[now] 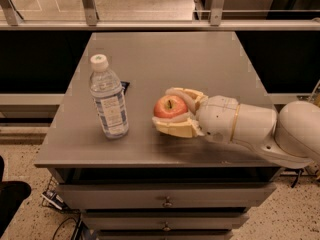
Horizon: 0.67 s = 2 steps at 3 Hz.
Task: Move apple near blue plastic bottle
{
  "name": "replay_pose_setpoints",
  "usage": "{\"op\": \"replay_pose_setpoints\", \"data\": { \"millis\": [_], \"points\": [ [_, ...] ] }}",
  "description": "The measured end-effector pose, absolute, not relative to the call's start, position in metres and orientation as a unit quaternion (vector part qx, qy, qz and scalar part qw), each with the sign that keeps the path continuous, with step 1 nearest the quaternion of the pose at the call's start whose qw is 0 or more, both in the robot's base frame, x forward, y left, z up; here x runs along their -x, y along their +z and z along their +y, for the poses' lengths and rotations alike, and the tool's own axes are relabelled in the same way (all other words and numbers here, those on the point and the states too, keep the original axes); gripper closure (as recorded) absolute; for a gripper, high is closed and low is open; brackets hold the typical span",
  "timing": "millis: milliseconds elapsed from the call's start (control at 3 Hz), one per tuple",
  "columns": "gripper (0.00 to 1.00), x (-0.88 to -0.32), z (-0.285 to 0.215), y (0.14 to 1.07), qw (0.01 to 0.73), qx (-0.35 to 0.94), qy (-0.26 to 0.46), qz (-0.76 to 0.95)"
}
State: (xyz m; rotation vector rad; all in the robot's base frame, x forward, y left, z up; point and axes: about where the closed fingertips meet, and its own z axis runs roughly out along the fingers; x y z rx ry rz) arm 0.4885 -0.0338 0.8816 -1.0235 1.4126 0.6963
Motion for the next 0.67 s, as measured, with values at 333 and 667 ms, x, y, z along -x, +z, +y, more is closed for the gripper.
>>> {"op": "replay_pose_setpoints", "data": {
  "millis": [333, 667],
  "points": [
    [1.0, -0.487, -0.025, 0.875, 0.581, 0.447, 0.318, 0.601],
    [1.0, -0.492, -0.018, 0.864, 0.574, 0.449, 0.338, 0.595]
  ]
}}
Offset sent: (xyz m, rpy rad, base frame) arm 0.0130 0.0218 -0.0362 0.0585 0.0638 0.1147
